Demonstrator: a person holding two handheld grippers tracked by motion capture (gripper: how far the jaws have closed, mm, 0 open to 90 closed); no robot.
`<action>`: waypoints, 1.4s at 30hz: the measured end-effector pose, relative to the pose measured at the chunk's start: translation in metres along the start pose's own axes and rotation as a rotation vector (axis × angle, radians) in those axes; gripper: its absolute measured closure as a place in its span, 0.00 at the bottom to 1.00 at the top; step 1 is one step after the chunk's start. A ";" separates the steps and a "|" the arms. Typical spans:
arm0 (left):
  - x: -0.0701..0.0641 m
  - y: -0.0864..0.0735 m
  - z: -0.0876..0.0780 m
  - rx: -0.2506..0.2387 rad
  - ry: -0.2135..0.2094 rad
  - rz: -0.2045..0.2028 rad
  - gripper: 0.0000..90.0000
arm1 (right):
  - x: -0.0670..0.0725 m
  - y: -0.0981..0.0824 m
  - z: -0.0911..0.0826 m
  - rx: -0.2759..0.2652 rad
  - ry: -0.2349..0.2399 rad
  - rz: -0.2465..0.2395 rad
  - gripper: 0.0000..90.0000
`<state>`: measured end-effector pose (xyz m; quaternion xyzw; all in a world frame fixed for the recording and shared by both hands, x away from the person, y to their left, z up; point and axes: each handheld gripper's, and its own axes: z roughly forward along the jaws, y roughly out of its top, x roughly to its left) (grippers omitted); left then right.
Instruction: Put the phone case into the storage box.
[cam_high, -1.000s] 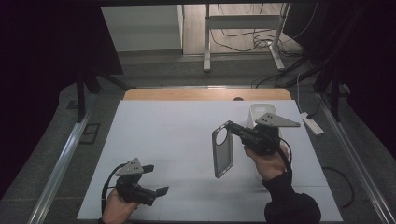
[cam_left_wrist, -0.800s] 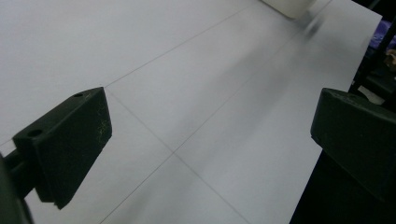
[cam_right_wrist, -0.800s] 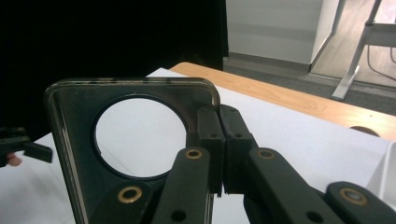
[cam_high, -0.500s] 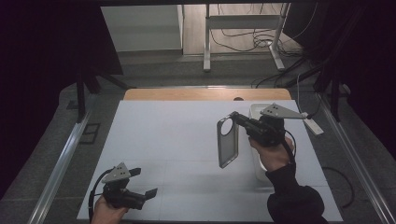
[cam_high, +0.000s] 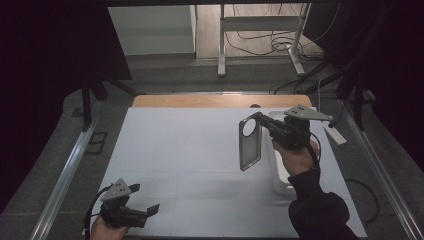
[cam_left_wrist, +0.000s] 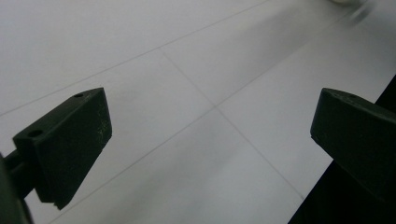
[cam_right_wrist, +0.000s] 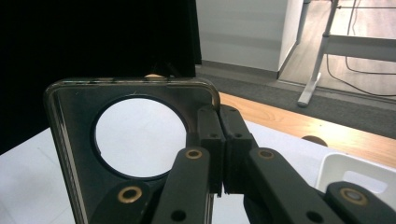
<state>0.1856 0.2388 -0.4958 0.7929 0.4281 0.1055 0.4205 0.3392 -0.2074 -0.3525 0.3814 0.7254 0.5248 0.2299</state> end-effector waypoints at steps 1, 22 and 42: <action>0.001 -0.001 -0.001 0.002 0.003 -0.003 0.00 | -0.001 0.001 0.000 0.000 -0.004 0.001 0.99; 0.005 -0.018 -0.014 0.008 0.058 -0.038 0.00 | -0.035 0.011 0.003 -0.031 -0.134 -0.016 0.99; 0.008 -0.021 -0.019 0.013 0.076 -0.054 0.00 | -0.073 0.019 0.013 -0.063 -0.295 0.020 0.99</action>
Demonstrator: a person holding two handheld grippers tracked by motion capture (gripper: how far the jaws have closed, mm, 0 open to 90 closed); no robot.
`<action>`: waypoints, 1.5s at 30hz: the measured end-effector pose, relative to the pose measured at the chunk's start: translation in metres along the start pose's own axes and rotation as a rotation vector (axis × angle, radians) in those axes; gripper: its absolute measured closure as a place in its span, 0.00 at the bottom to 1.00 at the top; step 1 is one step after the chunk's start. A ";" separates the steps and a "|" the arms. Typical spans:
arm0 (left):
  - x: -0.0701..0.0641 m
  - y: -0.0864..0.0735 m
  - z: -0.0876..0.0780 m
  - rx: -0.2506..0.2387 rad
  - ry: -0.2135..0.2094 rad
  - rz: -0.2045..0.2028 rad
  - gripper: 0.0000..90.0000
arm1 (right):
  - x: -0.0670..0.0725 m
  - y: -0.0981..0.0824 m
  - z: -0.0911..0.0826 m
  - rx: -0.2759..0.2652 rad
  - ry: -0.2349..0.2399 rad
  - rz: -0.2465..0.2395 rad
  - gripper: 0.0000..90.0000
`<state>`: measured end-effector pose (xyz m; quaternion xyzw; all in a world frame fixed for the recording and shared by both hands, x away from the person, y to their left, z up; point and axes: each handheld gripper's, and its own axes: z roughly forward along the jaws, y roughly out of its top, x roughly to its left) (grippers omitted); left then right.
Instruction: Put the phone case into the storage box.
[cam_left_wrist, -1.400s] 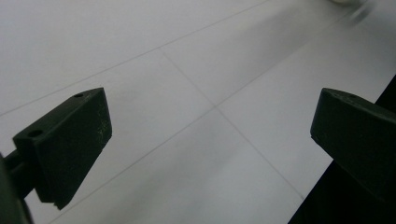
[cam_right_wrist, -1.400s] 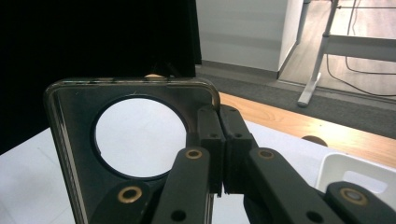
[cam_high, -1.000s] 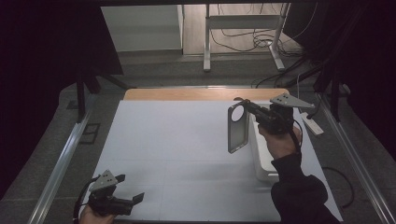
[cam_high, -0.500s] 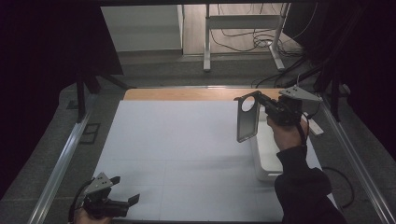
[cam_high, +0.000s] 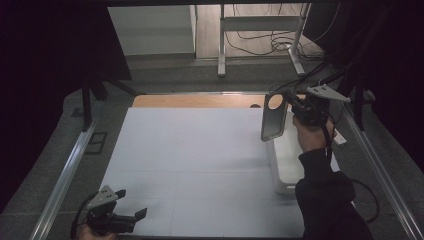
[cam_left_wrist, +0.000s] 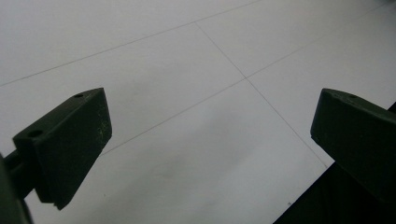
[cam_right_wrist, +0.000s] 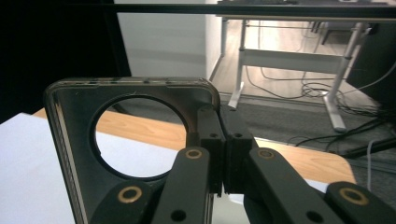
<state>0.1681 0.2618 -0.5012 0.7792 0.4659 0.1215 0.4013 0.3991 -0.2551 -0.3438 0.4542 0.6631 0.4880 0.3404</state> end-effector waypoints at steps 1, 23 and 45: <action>0.000 0.000 0.000 0.002 0.001 0.003 0.00 | -0.002 0.001 0.001 0.000 -0.007 0.001 0.99; -0.002 0.001 0.002 0.024 0.022 0.019 0.00 | -0.025 0.000 0.032 -0.015 -0.192 0.002 0.99; -0.003 0.001 0.004 0.040 0.015 0.028 0.00 | -0.031 -0.016 0.058 -0.036 -0.343 0.017 0.99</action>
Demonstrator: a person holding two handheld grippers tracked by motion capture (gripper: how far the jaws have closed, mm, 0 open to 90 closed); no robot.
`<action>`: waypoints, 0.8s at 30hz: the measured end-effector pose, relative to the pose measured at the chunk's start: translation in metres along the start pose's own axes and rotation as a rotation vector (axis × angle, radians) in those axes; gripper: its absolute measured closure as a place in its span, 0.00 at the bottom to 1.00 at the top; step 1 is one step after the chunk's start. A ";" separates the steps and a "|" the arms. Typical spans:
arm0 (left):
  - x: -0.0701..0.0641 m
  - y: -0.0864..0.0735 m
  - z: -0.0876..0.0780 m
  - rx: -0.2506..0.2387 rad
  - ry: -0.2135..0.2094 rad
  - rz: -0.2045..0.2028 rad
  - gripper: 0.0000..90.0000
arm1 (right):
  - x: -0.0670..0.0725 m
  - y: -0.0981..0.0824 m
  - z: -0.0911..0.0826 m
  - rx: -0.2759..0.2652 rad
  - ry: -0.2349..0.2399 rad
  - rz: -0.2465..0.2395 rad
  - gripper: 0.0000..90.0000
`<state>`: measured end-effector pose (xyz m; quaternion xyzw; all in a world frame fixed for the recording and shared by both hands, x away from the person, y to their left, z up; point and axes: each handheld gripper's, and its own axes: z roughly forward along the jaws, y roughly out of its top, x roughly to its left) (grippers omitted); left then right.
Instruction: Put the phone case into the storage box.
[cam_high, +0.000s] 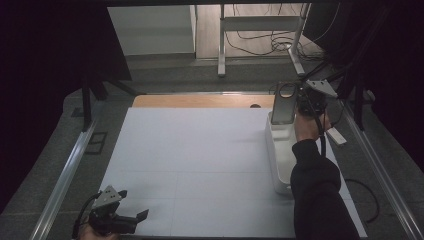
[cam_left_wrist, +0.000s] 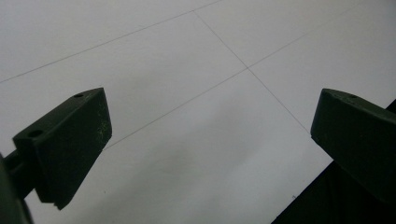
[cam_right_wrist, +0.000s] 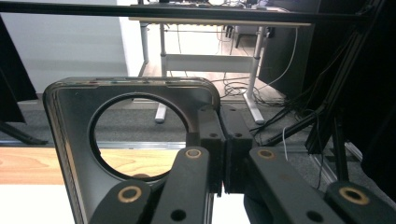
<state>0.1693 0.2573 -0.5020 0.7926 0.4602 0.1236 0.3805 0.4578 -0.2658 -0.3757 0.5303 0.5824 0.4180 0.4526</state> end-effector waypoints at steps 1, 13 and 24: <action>0.000 0.000 0.000 0.001 -0.001 0.002 0.00 | 0.001 -0.001 0.000 0.004 -0.003 0.005 0.99; 0.000 0.000 0.001 0.005 -0.005 0.005 0.00 | 0.007 -0.021 0.004 -0.024 -0.062 -0.011 0.99; -0.001 0.000 0.001 0.011 -0.006 0.014 0.00 | 0.011 -0.033 0.008 -0.018 -0.077 -0.008 0.99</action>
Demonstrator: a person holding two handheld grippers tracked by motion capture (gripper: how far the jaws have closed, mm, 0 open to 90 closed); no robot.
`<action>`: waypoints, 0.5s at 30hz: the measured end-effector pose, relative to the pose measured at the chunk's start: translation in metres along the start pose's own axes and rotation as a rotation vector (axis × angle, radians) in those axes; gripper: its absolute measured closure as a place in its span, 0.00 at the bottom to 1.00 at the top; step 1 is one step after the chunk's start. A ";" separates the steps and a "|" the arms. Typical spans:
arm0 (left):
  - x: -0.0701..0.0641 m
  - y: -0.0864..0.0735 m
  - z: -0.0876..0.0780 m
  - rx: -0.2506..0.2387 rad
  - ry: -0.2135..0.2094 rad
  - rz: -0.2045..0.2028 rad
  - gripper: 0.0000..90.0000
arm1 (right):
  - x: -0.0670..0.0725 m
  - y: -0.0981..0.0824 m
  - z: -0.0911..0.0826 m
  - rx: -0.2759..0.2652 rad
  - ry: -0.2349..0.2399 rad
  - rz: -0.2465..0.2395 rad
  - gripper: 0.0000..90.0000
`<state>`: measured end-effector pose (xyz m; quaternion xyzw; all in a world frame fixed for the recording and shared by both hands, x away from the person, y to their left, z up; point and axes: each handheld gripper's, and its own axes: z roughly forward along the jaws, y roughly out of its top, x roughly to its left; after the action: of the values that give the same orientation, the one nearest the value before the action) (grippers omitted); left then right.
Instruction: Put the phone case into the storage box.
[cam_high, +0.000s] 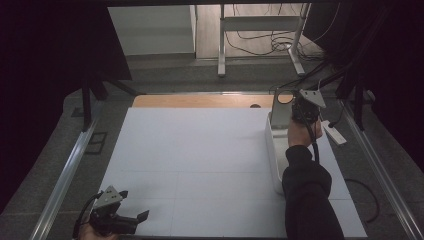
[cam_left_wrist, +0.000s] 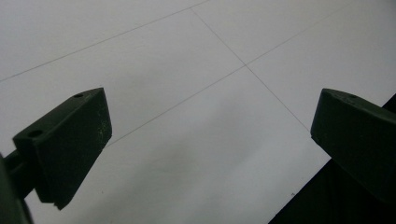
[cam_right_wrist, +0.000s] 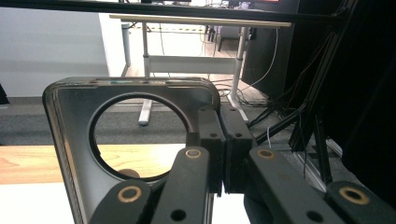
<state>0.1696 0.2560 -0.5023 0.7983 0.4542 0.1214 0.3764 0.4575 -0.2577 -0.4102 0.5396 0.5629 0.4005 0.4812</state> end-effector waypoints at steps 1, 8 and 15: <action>0.000 0.000 0.000 0.001 -0.001 0.001 0.00 | 0.000 -0.001 0.000 -0.001 0.002 0.002 0.99; 0.000 0.000 0.000 0.003 -0.001 0.005 0.00 | 0.001 -0.012 0.004 0.000 -0.007 0.000 0.99; -0.001 0.000 0.001 0.007 -0.002 0.009 0.00 | 0.002 -0.019 0.006 -0.004 -0.009 -0.006 0.99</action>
<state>0.1698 0.2551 -0.5025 0.8019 0.4506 0.1207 0.3734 0.4592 -0.2579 -0.4305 0.5388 0.5613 0.3978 0.4861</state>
